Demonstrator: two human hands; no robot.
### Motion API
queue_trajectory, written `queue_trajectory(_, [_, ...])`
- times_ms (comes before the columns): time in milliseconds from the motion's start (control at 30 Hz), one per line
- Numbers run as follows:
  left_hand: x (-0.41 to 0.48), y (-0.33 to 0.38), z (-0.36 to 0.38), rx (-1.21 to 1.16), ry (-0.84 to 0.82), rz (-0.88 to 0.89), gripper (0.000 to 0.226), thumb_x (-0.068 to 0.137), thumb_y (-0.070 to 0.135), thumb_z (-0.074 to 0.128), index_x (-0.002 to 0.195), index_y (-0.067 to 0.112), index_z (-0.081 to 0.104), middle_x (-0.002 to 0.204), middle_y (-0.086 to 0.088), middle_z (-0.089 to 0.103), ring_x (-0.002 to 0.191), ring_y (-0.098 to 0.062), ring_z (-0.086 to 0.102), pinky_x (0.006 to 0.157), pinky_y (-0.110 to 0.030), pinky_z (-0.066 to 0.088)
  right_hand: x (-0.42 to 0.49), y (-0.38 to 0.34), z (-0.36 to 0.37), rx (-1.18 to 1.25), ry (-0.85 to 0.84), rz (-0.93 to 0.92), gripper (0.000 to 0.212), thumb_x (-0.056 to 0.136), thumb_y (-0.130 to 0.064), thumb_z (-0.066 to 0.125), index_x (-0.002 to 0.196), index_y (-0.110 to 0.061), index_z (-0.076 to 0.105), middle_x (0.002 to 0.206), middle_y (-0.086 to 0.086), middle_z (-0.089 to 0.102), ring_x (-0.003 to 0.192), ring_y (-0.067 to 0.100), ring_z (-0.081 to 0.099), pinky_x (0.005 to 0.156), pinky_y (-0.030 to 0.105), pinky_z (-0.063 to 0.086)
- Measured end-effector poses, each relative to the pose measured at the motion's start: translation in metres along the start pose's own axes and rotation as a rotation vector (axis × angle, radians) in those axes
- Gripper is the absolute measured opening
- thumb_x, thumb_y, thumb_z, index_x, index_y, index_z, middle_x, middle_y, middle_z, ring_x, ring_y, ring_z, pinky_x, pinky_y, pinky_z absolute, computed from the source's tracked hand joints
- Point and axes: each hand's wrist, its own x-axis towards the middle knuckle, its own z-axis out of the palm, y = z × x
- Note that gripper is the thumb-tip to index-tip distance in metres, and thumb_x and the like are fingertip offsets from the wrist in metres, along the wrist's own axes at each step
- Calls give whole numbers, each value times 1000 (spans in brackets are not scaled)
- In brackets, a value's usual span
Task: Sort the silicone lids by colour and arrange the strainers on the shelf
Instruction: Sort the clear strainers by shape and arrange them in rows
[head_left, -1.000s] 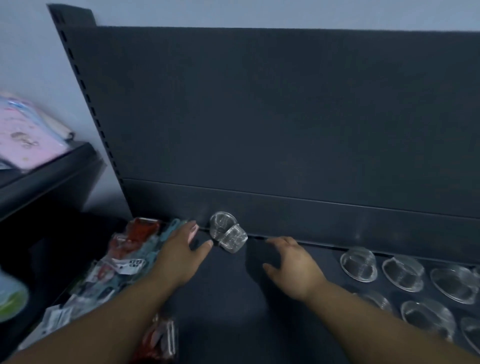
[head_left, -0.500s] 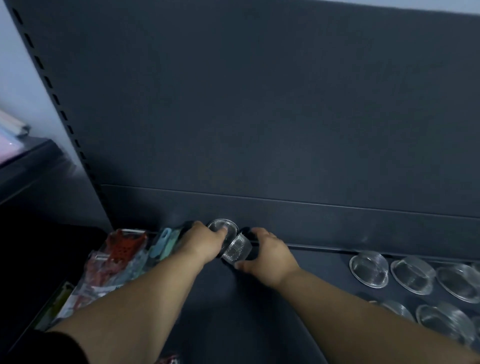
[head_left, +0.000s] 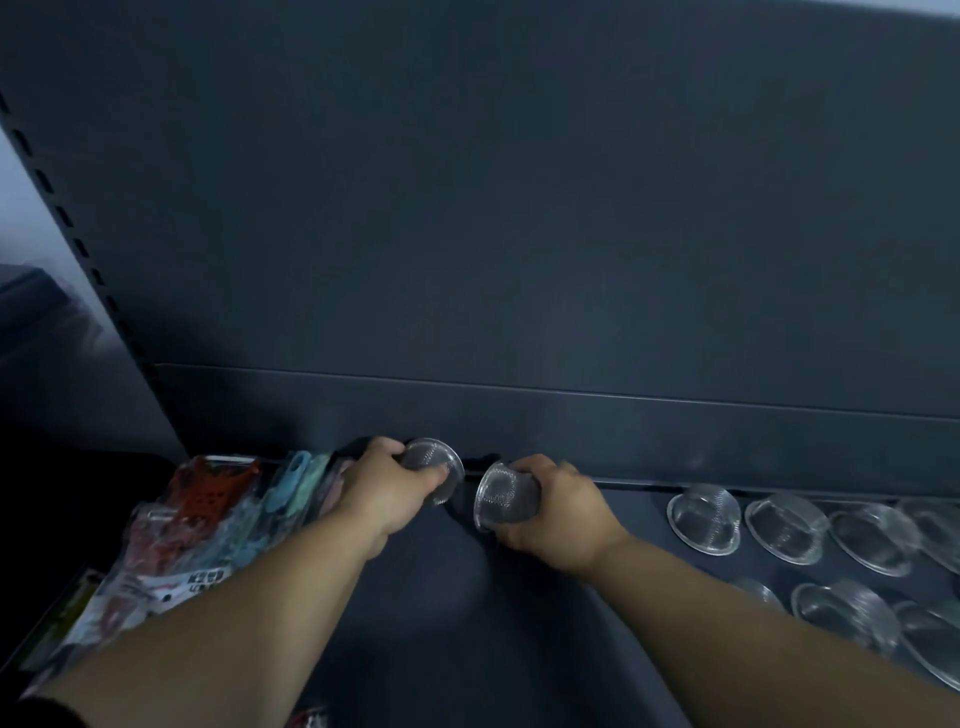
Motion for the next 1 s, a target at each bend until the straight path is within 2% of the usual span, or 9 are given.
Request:
queue_trajectory(100, [-17, 7, -4, 68, -101, 97, 63, 68, 39, 80, 123, 22, 54, 108, 3, 63, 94, -14, 56, 83, -25, 45, -9, 8, -21, -92, -60, 27, 68, 66, -29, 79, 127, -30, 50, 115, 0, 42, 95, 15, 54, 80, 15, 41])
queue_trajectory(200, [-32, 14, -7, 301, -194, 195, 55, 73, 39, 76, 123, 29, 56, 116, 8, 62, 94, -7, 51, 75, -15, 32, -14, 9, -27, -228, -168, 45, 69, 64, -34, 78, 127, -28, 51, 121, 2, 40, 104, 22, 57, 89, 25, 49])
queue_trajectory(333, [-41, 9, -1, 412, -248, 246, 61, 74, 38, 74, 130, 28, 51, 129, 7, 56, 112, -11, 54, 81, -14, 35, -21, 11, -13, -263, -205, 26, 68, 72, -41, 71, 133, -28, 46, 133, 3, 40, 118, 23, 51, 100, 29, 44])
queue_trajectory(467, [-46, -3, 5, 489, -224, 302, 71, 73, 38, 75, 136, 27, 45, 134, 2, 50, 120, -15, 50, 92, -16, 35, -32, 16, 0, -216, -172, -26, 70, 79, -42, 67, 141, -31, 36, 137, 2, 39, 124, 21, 46, 102, 29, 41])
queue_trajectory(600, [-57, -8, 8, 483, -168, 311, 71, 71, 36, 77, 135, 26, 46, 131, -1, 52, 118, -17, 51, 95, -19, 37, -46, 21, 0, -157, -112, -70, 67, 79, -37, 68, 139, -30, 38, 134, 1, 43, 122, 20, 48, 102, 28, 40])
queue_trajectory(800, [-100, 1, 27, 364, -48, 366, 68, 69, 30, 81, 130, 25, 51, 121, 0, 54, 105, -16, 55, 82, -16, 35, -82, 41, -24, -79, 18, -140, 67, 75, -40, 72, 134, -32, 43, 128, -3, 49, 117, 17, 52, 100, 26, 41])
queue_trajectory(1000, [-170, 11, 69, 280, -23, 397, 68, 69, 30, 80, 130, 26, 51, 117, 2, 53, 102, -13, 53, 83, -17, 35, -134, 90, -71, -39, 86, -184, 66, 76, -39, 74, 135, -30, 44, 131, -5, 50, 119, 12, 50, 98, 17, 35])
